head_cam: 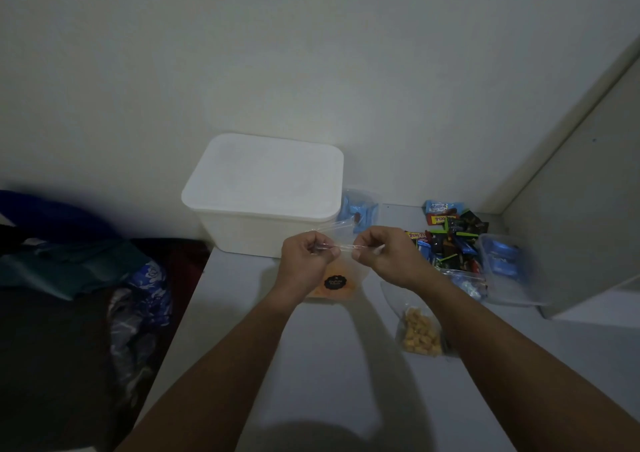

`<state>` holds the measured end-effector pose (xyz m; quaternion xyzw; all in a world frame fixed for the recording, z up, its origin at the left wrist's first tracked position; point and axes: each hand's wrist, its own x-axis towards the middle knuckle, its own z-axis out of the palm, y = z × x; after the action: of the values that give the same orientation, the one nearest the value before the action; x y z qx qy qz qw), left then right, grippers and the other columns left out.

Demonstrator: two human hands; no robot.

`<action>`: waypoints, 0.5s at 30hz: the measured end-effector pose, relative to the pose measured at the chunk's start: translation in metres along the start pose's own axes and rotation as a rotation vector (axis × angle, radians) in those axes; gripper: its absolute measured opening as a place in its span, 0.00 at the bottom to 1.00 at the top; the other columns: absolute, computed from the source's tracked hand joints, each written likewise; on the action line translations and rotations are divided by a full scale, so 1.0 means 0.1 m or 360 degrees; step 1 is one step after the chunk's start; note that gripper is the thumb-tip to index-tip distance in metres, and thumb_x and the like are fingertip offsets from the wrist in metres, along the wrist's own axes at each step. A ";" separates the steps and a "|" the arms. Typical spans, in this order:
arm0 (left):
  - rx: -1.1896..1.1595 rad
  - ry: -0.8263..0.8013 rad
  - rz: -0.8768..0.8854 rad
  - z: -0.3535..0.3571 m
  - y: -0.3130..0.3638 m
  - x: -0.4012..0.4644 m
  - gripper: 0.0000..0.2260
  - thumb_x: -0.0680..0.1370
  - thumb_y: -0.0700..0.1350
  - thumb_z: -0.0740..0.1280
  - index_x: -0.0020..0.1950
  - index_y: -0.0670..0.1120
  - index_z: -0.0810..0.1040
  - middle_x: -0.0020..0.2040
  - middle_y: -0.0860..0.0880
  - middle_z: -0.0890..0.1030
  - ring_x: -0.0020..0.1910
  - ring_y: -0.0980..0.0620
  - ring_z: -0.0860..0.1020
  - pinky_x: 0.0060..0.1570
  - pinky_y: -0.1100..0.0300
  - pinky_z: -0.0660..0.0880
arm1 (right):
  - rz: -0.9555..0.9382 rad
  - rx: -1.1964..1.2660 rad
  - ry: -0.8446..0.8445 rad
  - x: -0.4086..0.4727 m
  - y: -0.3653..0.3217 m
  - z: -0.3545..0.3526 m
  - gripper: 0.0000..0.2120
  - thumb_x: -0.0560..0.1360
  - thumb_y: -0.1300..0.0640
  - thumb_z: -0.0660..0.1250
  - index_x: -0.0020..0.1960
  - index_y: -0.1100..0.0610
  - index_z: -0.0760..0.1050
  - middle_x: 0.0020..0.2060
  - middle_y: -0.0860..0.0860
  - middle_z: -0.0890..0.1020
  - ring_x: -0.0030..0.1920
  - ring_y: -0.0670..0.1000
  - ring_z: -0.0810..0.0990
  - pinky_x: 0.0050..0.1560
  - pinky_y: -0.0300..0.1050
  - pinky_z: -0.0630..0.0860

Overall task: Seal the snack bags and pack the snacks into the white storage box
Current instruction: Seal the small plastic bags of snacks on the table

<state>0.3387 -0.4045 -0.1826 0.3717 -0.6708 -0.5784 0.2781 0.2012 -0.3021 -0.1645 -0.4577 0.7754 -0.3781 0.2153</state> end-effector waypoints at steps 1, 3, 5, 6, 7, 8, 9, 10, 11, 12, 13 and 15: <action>0.0029 -0.0005 0.0003 0.01 0.01 0.00 0.02 0.70 0.36 0.73 0.39 0.41 0.81 0.35 0.49 0.80 0.33 0.60 0.76 0.36 0.70 0.74 | -0.0005 -0.0011 -0.0007 0.00 -0.02 0.01 0.03 0.72 0.59 0.72 0.40 0.55 0.79 0.35 0.48 0.81 0.39 0.48 0.79 0.43 0.41 0.76; 0.0048 -0.0024 0.0002 0.04 0.03 -0.01 0.02 0.70 0.36 0.73 0.41 0.40 0.81 0.37 0.48 0.81 0.34 0.60 0.77 0.36 0.71 0.74 | -0.0004 -0.0064 -0.0002 0.00 -0.03 0.03 0.06 0.72 0.60 0.71 0.38 0.53 0.77 0.33 0.46 0.79 0.38 0.48 0.77 0.41 0.41 0.74; 0.0033 -0.0055 0.0007 0.04 0.03 0.00 0.02 0.70 0.37 0.73 0.41 0.41 0.81 0.37 0.49 0.81 0.34 0.62 0.78 0.37 0.71 0.74 | 0.0017 -0.0096 0.0017 0.01 -0.02 0.02 0.10 0.73 0.61 0.70 0.36 0.51 0.74 0.32 0.45 0.77 0.37 0.48 0.76 0.40 0.41 0.72; 0.0023 -0.0060 0.0006 0.03 0.03 0.00 0.03 0.70 0.37 0.73 0.41 0.42 0.81 0.37 0.50 0.82 0.34 0.62 0.78 0.38 0.69 0.76 | 0.0029 -0.0097 0.0027 0.01 -0.02 0.02 0.10 0.73 0.61 0.70 0.36 0.51 0.74 0.31 0.46 0.77 0.36 0.48 0.76 0.40 0.41 0.71; 0.0005 -0.0052 0.0000 0.02 0.02 0.01 0.03 0.70 0.37 0.74 0.40 0.42 0.81 0.36 0.49 0.82 0.35 0.59 0.79 0.41 0.65 0.77 | 0.0033 -0.0093 0.0030 0.00 -0.01 0.01 0.09 0.73 0.61 0.70 0.36 0.52 0.75 0.31 0.46 0.77 0.36 0.48 0.76 0.40 0.41 0.71; -0.0010 -0.0029 -0.0011 0.01 0.02 0.01 0.03 0.70 0.37 0.74 0.39 0.42 0.81 0.36 0.49 0.82 0.35 0.56 0.79 0.43 0.60 0.78 | 0.0027 -0.0084 0.0027 0.00 -0.01 0.00 0.08 0.73 0.60 0.70 0.37 0.53 0.75 0.32 0.45 0.77 0.37 0.48 0.76 0.40 0.41 0.71; -0.0014 0.0003 -0.0023 0.00 0.01 0.02 0.03 0.70 0.37 0.74 0.38 0.42 0.81 0.35 0.48 0.82 0.35 0.53 0.79 0.43 0.57 0.78 | 0.0020 -0.0075 0.0018 0.00 -0.01 0.00 0.07 0.73 0.60 0.70 0.38 0.53 0.76 0.32 0.45 0.77 0.37 0.48 0.76 0.40 0.40 0.71; -0.0010 0.0035 -0.0027 0.00 0.02 0.02 0.03 0.70 0.37 0.73 0.38 0.42 0.81 0.35 0.47 0.82 0.35 0.53 0.79 0.43 0.56 0.78 | 0.0012 -0.0065 0.0008 -0.01 -0.03 0.00 0.05 0.73 0.60 0.70 0.39 0.54 0.76 0.33 0.45 0.78 0.38 0.48 0.77 0.41 0.40 0.71; -0.0005 0.0060 -0.0023 0.00 0.02 0.02 0.03 0.70 0.36 0.73 0.37 0.41 0.81 0.34 0.47 0.81 0.34 0.53 0.79 0.42 0.58 0.78 | 0.0005 -0.0054 0.0003 -0.01 -0.04 0.01 0.05 0.73 0.59 0.71 0.40 0.54 0.77 0.34 0.45 0.78 0.39 0.47 0.77 0.41 0.40 0.72; 0.0003 0.0078 -0.0013 0.02 0.03 0.01 0.03 0.70 0.36 0.74 0.37 0.41 0.81 0.34 0.47 0.81 0.33 0.54 0.79 0.40 0.61 0.77 | -0.0003 -0.0051 0.0011 -0.01 -0.04 0.03 0.04 0.72 0.59 0.71 0.40 0.53 0.77 0.35 0.45 0.79 0.40 0.47 0.77 0.41 0.39 0.73; 0.0014 0.0091 0.0003 0.04 0.05 0.00 0.04 0.69 0.36 0.74 0.36 0.41 0.81 0.33 0.48 0.81 0.33 0.56 0.78 0.39 0.64 0.77 | -0.0013 -0.0059 0.0032 -0.01 -0.05 0.04 0.05 0.72 0.59 0.72 0.40 0.52 0.77 0.35 0.45 0.79 0.40 0.46 0.77 0.42 0.39 0.73; 0.0014 0.0113 0.0016 0.06 0.07 -0.01 0.04 0.69 0.36 0.74 0.36 0.42 0.81 0.34 0.48 0.81 0.32 0.57 0.78 0.37 0.69 0.76 | -0.0020 -0.0083 0.0104 -0.01 -0.05 0.07 0.06 0.72 0.60 0.71 0.39 0.51 0.76 0.34 0.44 0.78 0.38 0.45 0.75 0.40 0.38 0.71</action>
<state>0.3332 -0.4000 -0.1767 0.3899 -0.6649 -0.5603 0.3032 0.2094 -0.3057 -0.1647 -0.4554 0.7886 -0.3740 0.1754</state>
